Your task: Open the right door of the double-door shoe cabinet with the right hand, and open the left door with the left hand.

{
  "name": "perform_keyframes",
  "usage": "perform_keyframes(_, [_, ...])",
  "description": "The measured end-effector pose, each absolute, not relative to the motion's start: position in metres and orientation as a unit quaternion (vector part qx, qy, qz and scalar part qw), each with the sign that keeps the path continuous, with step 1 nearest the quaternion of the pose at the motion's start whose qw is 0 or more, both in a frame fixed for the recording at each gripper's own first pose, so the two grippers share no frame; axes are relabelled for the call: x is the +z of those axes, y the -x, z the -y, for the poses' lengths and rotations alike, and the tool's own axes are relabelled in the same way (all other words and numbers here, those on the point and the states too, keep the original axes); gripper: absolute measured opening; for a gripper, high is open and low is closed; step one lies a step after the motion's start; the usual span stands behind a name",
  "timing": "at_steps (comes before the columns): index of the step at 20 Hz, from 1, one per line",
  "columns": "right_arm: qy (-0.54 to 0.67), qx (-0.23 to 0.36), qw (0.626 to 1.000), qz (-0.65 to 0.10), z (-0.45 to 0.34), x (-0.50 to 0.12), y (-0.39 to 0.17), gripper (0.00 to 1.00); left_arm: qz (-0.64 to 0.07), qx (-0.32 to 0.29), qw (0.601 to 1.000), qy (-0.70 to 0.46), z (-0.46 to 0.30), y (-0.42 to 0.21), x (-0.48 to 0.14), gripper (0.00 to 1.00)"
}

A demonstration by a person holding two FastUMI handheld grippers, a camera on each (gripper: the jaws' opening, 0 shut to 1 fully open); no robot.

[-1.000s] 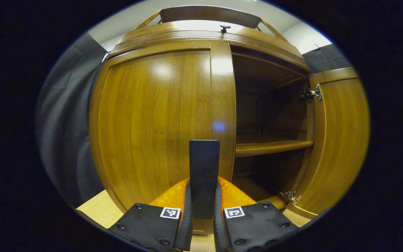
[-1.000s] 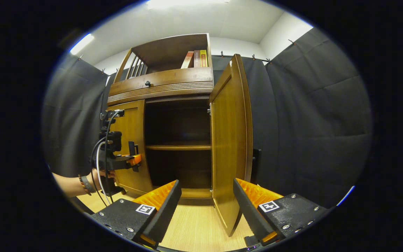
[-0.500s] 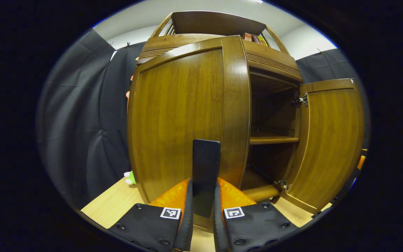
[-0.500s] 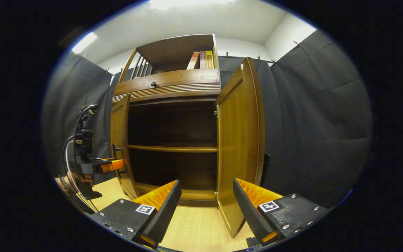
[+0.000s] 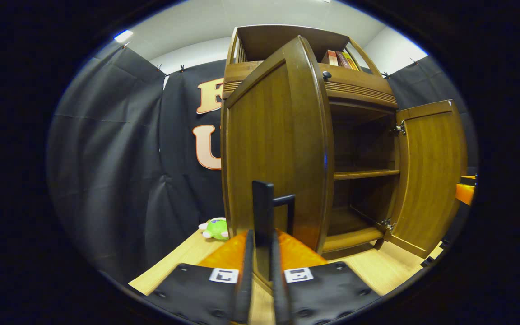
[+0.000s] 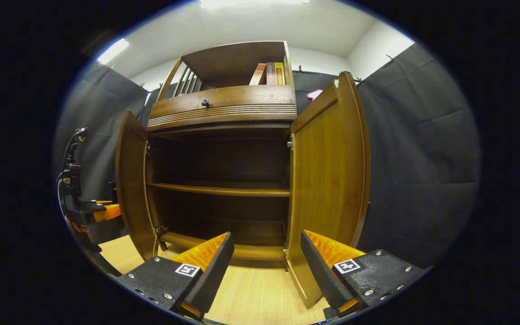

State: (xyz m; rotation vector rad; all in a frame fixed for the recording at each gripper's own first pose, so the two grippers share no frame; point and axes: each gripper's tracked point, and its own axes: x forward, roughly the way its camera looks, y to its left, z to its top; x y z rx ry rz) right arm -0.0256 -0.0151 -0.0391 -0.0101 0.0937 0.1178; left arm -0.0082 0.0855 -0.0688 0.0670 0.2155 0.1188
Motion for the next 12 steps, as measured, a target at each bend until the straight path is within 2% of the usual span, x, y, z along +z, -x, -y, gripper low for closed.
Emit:
perform_keyframes(1, [0.007,0.058,0.997,-0.045,0.011,-0.039,0.025,0.92,-0.106,0.06,0.992,-0.034,-0.093,0.011,-0.069,0.22])
perform_keyframes(4, [0.006,0.063,0.997,-0.043,-0.005,-0.04,0.024,0.92,-0.101,0.066,0.992,-0.029,-0.119,0.023,-0.063,0.17])
perform_keyframes(9, [0.017,0.057,0.998,-0.03,-0.031,-0.038,0.02,0.92,-0.078,0.031,0.996,-0.042,-0.158,0.014,-0.045,0.17])
perform_keyframes(10, [0.014,0.057,0.998,-0.028,-0.037,-0.037,0.019,0.92,-0.075,0.021,0.997,-0.023,-0.163,0.016,-0.041,0.1])
perform_keyframes(12, [0.006,0.055,0.998,-0.024,-0.047,-0.036,0.017,0.92,-0.078,-0.003,0.997,-0.011,-0.177,0.016,-0.044,0.13])
